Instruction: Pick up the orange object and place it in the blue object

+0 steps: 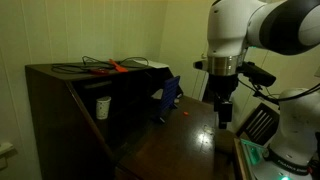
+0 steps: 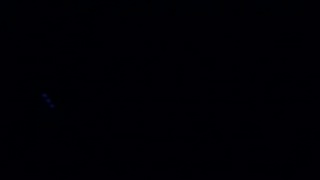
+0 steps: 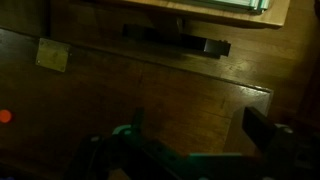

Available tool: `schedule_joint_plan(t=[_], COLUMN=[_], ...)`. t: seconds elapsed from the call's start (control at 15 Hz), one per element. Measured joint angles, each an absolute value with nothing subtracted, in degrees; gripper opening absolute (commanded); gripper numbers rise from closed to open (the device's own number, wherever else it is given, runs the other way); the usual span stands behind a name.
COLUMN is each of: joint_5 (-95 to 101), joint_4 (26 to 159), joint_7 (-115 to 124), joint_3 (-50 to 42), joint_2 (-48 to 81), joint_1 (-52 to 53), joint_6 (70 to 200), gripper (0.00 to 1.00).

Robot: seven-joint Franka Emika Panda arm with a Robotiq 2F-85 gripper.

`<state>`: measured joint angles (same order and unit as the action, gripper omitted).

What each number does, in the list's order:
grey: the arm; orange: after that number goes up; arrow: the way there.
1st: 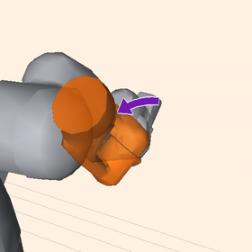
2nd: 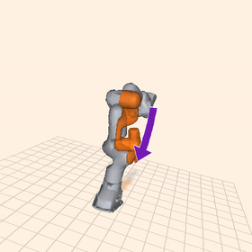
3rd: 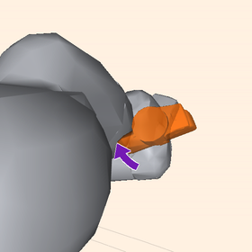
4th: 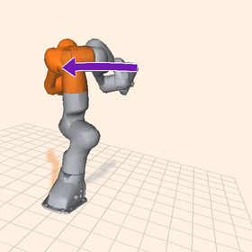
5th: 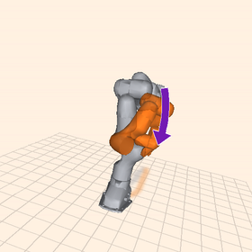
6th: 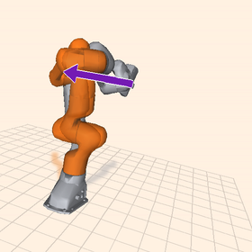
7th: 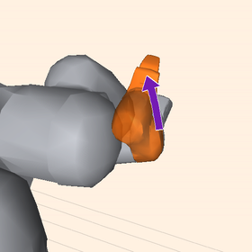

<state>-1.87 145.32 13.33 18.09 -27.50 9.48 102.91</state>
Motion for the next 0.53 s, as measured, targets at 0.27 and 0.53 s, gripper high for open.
schedule_joint_plan(t=[0.27,0.53], joint_5=[-1.9,-1.7], joint_4=[145.3,145.6], joint_7=[13.3,14.3], joint_3=[18.1,17.3], joint_2=[-27.5,-27.5], joint_1=[9.5,9.2], joint_6=[102.9,102.9], gripper=[1.00,1.00])
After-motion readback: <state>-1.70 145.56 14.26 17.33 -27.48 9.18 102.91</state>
